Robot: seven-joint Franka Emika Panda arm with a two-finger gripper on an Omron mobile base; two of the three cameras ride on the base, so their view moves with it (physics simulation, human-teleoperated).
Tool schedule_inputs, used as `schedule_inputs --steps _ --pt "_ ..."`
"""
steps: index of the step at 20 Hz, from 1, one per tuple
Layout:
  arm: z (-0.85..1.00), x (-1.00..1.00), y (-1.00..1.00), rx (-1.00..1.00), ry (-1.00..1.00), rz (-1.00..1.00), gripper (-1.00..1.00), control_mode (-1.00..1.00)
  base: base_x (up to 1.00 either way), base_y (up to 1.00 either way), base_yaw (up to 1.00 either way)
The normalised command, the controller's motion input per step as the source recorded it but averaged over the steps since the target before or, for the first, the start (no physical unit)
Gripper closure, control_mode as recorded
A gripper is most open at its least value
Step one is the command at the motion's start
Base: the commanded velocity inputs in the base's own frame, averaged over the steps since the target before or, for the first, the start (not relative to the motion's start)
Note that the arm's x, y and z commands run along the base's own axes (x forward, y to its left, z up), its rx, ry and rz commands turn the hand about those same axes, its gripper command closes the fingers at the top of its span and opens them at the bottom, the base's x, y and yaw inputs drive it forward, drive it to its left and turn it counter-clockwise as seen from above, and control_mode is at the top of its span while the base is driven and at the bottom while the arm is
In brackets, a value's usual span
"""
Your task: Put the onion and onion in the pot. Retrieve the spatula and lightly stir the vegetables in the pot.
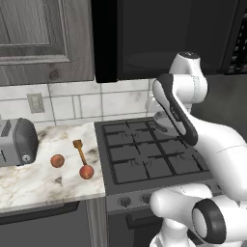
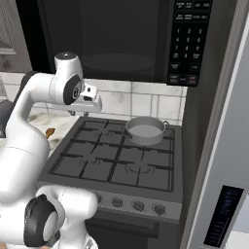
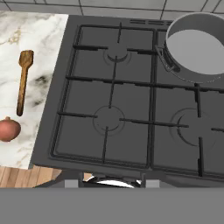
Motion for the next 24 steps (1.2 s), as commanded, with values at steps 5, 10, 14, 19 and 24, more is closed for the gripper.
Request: schedule_inputs --steps 5,10,14,19,24 --pt "-0.01 -0.02 0.00 -0.01 0.00 0.00 -1.00 -1.00 0.00 0.00 0.00" --pt "-0.10 -0.32 0.06 -0.09 0.00 0.08 -1.00 -1.00 0.00 0.00 0.00" --pt "-0.16 -0.50 0.33 0.00 0.00 0.01 -1.00 -1.00 0.00 0.00 0.00" --pt "-0.14 -0.41 0.47 0.02 0.00 0.00 -1.00 -1.00 0.00 0.00 0.00" --pt "-0.18 -0.23 0.52 0.02 0.06 0.00 -1.00 -1.00 0.00 0.00 0.00"
